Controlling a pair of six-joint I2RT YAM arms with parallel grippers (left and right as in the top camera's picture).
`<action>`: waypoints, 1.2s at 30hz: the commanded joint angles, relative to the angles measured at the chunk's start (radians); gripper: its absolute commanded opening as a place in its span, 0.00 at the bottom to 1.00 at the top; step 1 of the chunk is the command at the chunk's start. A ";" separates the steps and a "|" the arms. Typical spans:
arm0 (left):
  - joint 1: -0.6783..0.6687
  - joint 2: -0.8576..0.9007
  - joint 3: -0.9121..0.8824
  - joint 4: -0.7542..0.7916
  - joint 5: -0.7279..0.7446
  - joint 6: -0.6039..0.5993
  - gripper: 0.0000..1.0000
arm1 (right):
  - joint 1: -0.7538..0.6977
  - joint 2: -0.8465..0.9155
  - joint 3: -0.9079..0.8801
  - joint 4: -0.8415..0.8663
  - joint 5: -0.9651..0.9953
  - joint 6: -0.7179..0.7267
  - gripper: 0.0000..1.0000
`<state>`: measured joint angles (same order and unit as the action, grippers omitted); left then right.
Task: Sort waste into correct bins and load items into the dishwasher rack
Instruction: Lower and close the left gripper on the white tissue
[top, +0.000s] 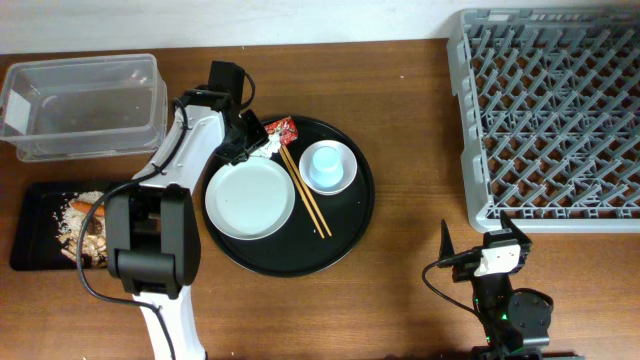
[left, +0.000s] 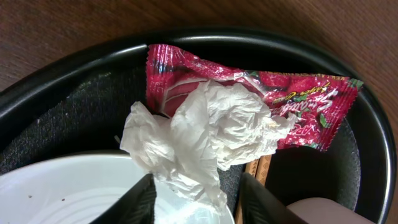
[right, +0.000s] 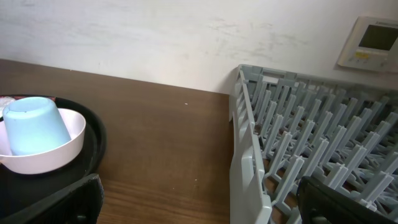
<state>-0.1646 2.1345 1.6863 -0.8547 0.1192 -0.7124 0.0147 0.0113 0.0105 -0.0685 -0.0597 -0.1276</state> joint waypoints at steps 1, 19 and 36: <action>-0.005 0.010 -0.005 0.001 -0.010 -0.002 0.41 | -0.003 -0.006 -0.005 -0.007 0.009 0.005 0.98; -0.006 0.010 -0.005 -0.040 -0.010 -0.115 0.42 | -0.003 -0.006 -0.005 -0.007 0.009 0.005 0.98; -0.018 0.010 -0.005 -0.055 -0.075 -0.216 0.43 | -0.003 -0.006 -0.005 -0.007 0.009 0.005 0.98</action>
<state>-0.1806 2.1345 1.6863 -0.9085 0.0746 -0.8948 0.0147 0.0113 0.0105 -0.0685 -0.0597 -0.1276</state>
